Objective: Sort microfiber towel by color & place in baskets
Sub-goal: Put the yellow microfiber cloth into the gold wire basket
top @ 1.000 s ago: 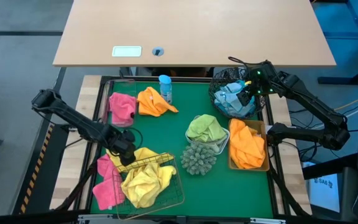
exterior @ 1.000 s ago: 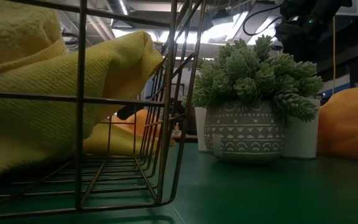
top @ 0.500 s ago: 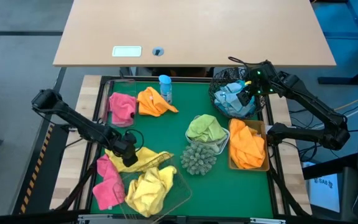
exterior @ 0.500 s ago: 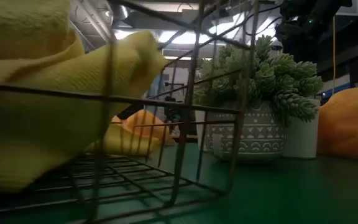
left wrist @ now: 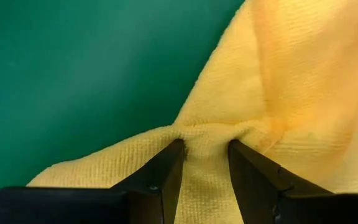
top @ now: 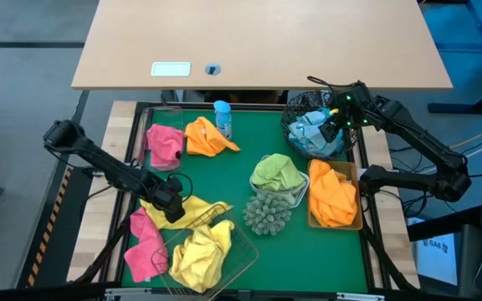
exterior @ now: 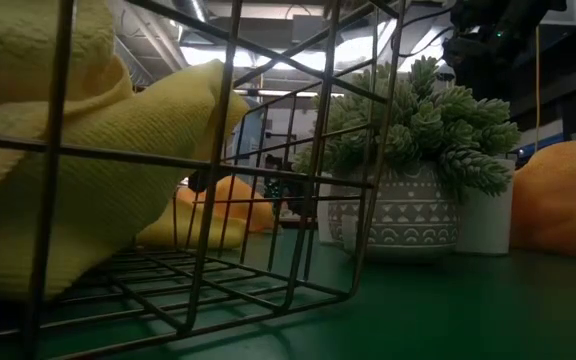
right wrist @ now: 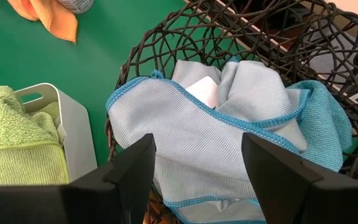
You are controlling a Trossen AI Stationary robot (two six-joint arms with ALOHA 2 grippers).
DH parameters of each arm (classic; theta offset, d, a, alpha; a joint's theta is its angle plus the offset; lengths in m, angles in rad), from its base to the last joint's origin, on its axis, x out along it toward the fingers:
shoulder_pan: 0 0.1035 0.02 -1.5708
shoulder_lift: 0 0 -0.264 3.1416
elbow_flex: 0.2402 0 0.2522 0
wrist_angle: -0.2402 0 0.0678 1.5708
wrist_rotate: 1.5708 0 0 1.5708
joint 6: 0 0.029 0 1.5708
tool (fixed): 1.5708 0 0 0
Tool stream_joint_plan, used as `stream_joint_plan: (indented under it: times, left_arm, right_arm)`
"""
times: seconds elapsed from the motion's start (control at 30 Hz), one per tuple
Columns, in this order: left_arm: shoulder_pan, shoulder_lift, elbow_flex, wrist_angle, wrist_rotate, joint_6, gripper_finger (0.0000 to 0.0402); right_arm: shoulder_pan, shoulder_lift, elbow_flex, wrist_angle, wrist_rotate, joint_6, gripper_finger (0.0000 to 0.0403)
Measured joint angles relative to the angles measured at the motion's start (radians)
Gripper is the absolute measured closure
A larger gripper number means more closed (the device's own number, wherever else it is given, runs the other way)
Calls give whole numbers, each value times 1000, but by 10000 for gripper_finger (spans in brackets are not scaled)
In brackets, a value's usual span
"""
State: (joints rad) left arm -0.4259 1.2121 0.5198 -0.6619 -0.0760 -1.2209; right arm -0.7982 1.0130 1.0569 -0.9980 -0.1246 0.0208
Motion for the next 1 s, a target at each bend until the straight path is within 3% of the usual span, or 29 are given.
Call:
stream_joint_plan:
  times: [0.13,0.33,0.67,1.0]
  left_arm:
    - [0,29,3,-6,18,-1,306]
    - [6,35,3,11,26,-4,389]
    - [46,-51,71,18,15,27,399]
    - [60,-156,300,-67,-143,154,401]
  right_arm:
    - [0,0,0,0,0,0,164]
    - [0,0,0,0,0,0,164]
    - [0,0,0,0,0,0,164]
    - [0,0,0,0,0,0,164]
